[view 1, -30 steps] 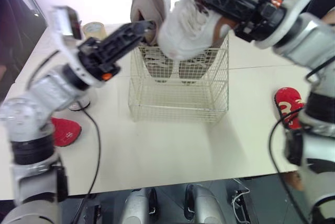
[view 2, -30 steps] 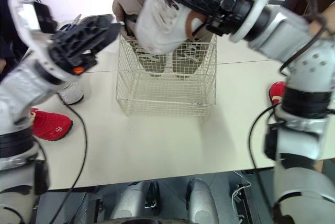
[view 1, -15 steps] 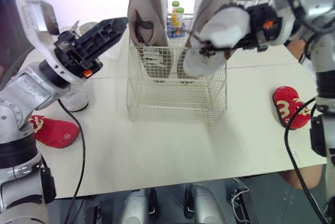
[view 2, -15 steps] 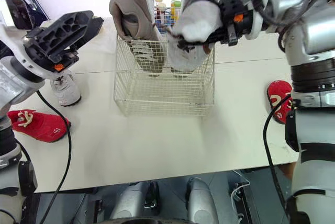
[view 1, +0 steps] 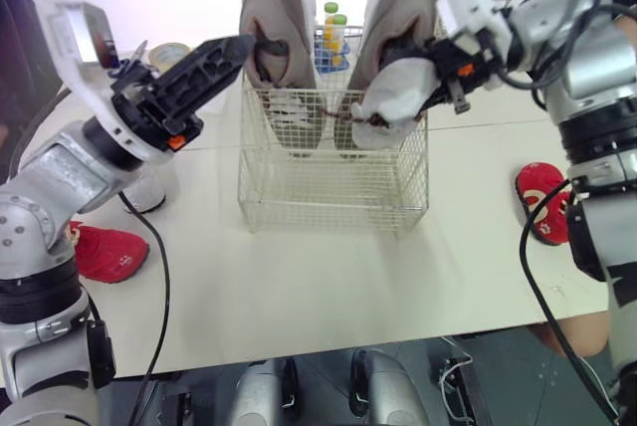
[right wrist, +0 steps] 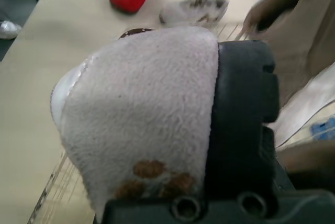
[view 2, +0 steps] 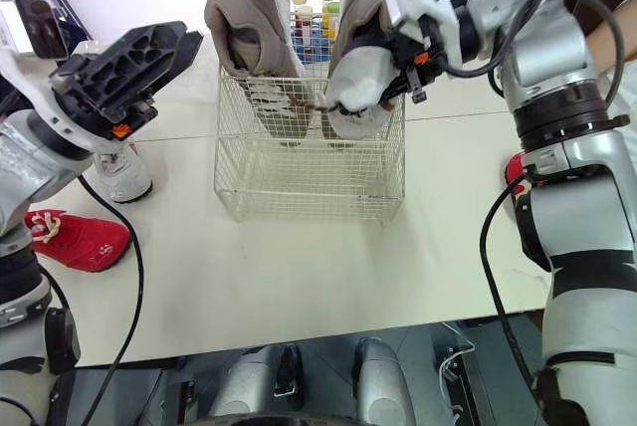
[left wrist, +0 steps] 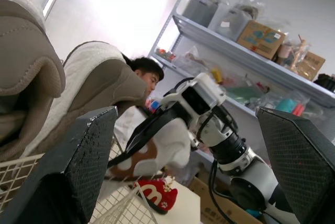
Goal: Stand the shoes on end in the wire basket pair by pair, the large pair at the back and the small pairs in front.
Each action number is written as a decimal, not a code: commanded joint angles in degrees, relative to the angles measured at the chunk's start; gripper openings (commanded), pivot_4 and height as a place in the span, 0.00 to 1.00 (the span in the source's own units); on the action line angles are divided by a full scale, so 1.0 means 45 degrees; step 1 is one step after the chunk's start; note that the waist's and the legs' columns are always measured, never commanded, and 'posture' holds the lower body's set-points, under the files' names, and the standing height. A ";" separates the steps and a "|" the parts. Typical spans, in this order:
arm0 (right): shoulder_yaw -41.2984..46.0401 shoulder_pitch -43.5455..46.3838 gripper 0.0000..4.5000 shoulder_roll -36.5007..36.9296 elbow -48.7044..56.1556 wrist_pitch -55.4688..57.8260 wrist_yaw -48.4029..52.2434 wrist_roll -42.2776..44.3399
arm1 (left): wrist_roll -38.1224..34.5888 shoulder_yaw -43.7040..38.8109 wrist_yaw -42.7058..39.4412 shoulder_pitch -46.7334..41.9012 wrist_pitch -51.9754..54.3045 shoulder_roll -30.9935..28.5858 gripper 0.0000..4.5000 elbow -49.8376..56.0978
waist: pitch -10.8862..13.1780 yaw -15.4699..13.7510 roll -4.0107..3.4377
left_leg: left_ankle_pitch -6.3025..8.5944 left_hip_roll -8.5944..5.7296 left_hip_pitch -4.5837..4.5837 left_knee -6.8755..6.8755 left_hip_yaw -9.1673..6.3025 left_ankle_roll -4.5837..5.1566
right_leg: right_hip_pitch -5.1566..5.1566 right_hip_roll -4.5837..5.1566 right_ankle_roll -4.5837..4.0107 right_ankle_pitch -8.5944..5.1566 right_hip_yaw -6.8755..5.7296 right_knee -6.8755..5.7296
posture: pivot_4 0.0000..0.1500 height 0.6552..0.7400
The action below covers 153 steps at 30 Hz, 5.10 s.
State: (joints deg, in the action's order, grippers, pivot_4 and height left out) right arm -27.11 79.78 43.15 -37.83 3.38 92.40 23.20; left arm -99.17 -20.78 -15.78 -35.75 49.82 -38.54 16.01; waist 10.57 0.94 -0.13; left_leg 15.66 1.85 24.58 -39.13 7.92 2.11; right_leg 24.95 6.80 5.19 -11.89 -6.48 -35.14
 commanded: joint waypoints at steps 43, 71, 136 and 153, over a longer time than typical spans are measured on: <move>0.3292 -0.0709 0.98 0.2023 0.3685 0.2760 -0.0228 0.0452 | 0.0384 0.0835 0.0324 -0.0244 -0.0638 0.0949 1.00 0.0624 | 0.0000 -0.0072 0.0000 | -0.0002 -0.0003 -0.0017 -0.0006 -0.0004 -0.0001 | -0.0021 0.0002 -0.0001 0.0001 0.0000 -0.0002 | 1.00 1.00; 0.7080 -0.5606 0.98 0.0711 1.1745 0.9330 -0.5257 0.5788 | 1.0741 0.0882 0.3239 -0.4082 0.0790 -0.4833 1.00 -1.1152 | -0.0006 -0.0261 0.0026 | 0.0003 -0.0009 -0.0015 0.0000 0.0004 0.0008 | -0.0008 -0.0005 0.0001 0.0001 -0.0005 -0.0016 | 1.00 1.00; 0.8139 -0.5579 1.00 0.0676 1.1042 0.9491 -0.7278 0.5614 | 1.5457 -0.1772 0.1484 -0.3687 -0.5574 0.1676 0.01 -0.3392 | 0.0037 -0.0068 0.0265 | -0.0017 0.0006 0.0087 -0.0041 0.0013 -0.0009 | 0.0088 0.0002 0.0005 0.0007 -0.0009 -0.0104 | 1.00 1.00; 0.7501 -0.5014 1.00 0.0574 1.0359 0.9490 -0.6911 0.5306 | 1.5359 0.0677 0.1671 -0.1023 -0.7857 0.4605 0.01 0.2130 | 0.0035 -0.0153 0.0265 | -0.0017 0.0005 0.0070 -0.0082 -0.0004 -0.0005 | 0.0055 0.0006 0.0003 0.0008 -0.0008 -0.0093 | 1.00 1.00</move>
State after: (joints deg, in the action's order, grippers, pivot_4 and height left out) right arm 5.90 55.03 45.73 8.54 46.89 60.77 46.95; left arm -32.03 -20.24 -6.43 -40.23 17.87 -17.84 22.76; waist 10.73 0.25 1.07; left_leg 15.58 1.87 24.89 -39.51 7.90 2.09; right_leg 25.18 6.82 5.21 -11.86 -6.53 -35.56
